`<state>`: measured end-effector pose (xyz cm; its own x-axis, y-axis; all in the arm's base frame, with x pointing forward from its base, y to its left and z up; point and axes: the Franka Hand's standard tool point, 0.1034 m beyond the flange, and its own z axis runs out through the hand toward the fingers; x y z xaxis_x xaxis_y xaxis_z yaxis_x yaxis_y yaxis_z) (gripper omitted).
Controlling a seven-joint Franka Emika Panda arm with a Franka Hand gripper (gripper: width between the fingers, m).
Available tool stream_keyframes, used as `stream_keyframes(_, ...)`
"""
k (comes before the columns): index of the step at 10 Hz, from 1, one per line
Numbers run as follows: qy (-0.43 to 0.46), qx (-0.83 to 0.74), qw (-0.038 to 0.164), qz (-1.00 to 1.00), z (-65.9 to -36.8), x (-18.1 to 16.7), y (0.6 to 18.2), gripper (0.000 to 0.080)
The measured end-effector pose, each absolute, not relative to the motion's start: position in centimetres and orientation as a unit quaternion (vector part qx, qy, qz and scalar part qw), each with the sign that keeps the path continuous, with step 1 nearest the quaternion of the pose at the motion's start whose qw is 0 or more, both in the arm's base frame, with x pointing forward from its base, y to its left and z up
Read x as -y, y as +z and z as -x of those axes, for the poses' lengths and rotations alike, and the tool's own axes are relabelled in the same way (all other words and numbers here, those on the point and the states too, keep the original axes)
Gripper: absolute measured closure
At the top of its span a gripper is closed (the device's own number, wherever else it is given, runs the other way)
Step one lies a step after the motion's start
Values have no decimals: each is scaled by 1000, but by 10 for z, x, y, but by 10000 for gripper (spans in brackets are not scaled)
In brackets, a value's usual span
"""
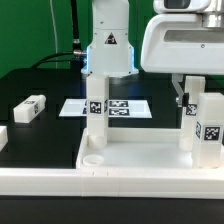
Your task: Assemble desk
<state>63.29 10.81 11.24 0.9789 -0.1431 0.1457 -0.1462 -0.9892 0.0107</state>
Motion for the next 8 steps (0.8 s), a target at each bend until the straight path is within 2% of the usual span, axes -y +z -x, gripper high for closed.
stream_keyframes(3,72,33,18,-997,-633,-106,113,170)
stream_keyframes(4,72,33,18,-997,-633,-105,113,346)
stream_keyframes(5,73,36,18,-997,-633,-105,113,346)
stream_keyframes(6,73,46,17,-996,-633,-106,113,510)
stream_keyframes(8,73,62,16,-995,-633,-106,113,510)
